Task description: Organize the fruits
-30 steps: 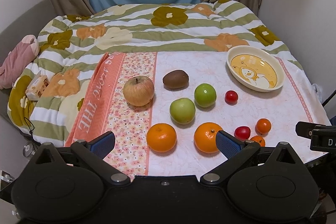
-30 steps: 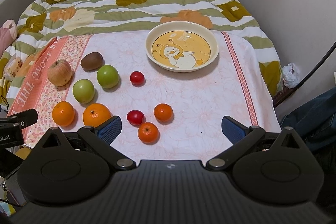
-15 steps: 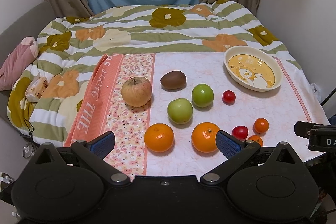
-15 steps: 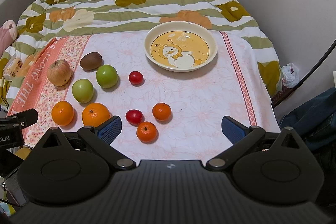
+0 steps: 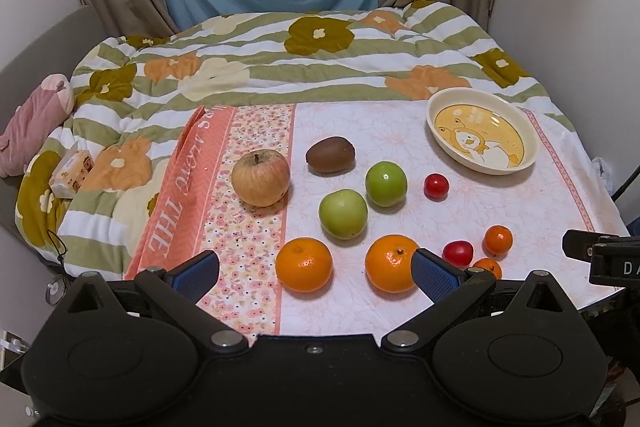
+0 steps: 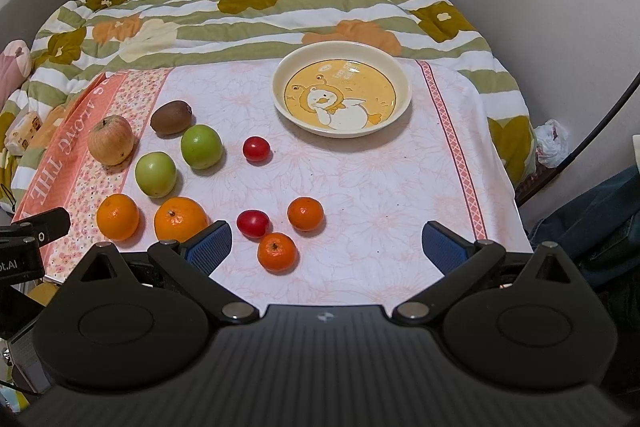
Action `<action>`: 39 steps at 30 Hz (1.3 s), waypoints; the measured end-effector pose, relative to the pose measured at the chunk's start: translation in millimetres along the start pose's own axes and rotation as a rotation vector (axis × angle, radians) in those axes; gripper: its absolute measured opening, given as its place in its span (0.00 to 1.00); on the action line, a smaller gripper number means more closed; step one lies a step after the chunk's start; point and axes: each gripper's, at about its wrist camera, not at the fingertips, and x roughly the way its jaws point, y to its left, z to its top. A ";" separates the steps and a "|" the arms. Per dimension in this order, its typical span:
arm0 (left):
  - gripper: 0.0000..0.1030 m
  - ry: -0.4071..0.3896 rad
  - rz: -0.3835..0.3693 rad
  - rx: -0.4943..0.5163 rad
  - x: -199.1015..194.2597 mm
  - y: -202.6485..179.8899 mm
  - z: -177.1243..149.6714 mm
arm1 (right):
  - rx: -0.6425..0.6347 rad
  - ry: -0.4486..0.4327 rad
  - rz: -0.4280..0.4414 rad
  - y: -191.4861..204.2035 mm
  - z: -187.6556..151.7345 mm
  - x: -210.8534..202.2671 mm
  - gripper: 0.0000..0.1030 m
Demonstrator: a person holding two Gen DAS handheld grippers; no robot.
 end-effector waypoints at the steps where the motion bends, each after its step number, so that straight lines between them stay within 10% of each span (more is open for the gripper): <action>1: 1.00 0.000 0.000 0.000 -0.1 0.0 0.0 | 0.000 0.000 0.000 -0.8 0.4 -0.1 1.00; 39: 1.00 -0.020 0.048 0.046 -3.3 -22.0 -9.4 | -0.052 -0.021 0.055 -17.0 7.4 6.8 1.00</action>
